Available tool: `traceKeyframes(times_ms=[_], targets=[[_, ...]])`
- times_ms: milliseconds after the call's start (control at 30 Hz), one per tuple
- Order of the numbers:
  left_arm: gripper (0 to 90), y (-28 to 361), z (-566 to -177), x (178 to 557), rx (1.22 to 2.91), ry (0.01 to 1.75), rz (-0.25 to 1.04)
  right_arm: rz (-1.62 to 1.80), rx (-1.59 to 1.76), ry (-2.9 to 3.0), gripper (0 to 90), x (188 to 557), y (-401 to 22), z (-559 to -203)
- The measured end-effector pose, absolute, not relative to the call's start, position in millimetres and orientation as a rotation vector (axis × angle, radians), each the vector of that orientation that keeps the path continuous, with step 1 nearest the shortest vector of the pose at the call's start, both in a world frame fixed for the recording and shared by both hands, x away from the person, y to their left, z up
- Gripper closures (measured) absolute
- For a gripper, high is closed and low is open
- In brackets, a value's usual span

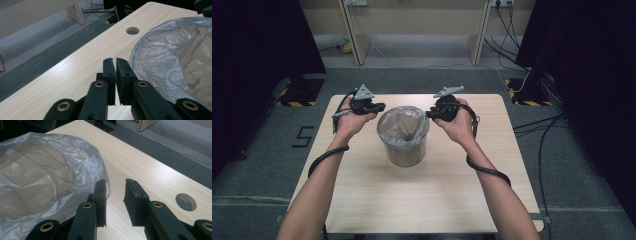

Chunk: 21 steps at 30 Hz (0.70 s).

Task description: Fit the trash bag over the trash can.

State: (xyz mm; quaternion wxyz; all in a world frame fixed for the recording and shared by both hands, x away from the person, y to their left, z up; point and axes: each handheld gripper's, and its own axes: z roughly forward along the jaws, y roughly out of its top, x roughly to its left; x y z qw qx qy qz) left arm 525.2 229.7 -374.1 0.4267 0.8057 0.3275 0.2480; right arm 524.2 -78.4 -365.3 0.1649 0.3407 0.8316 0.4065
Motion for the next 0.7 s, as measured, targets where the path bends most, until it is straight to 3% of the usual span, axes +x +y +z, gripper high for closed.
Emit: traceKeyframes(times_ms=[267, 467, 533, 700], targets=[[75.2, 228.9, -361.5, 508.8, 1.975, 0.779, 0.609, 1.131, 0.954, 2.403, 75.1, 520.8, -78.2, -367.0], [64.9, 216.2, -348.8, 491.2, 1.966, 0.705, 0.589, 1.151, 0.935, 2.365, 71.4, 513.2, -80.7, -355.5], [61.9, 207.3, -346.4, 488.9, 1.987, 0.677, 0.599, 1.192, 0.907, 2.354, 66.7, 509.2, -75.7, -345.9], [51.6, 190.0, -351.2, 495.7, 2.054, 0.684, 0.656, 1.117, 0.903, 2.379, 41.4, 505.2, -54.4, -341.5]])
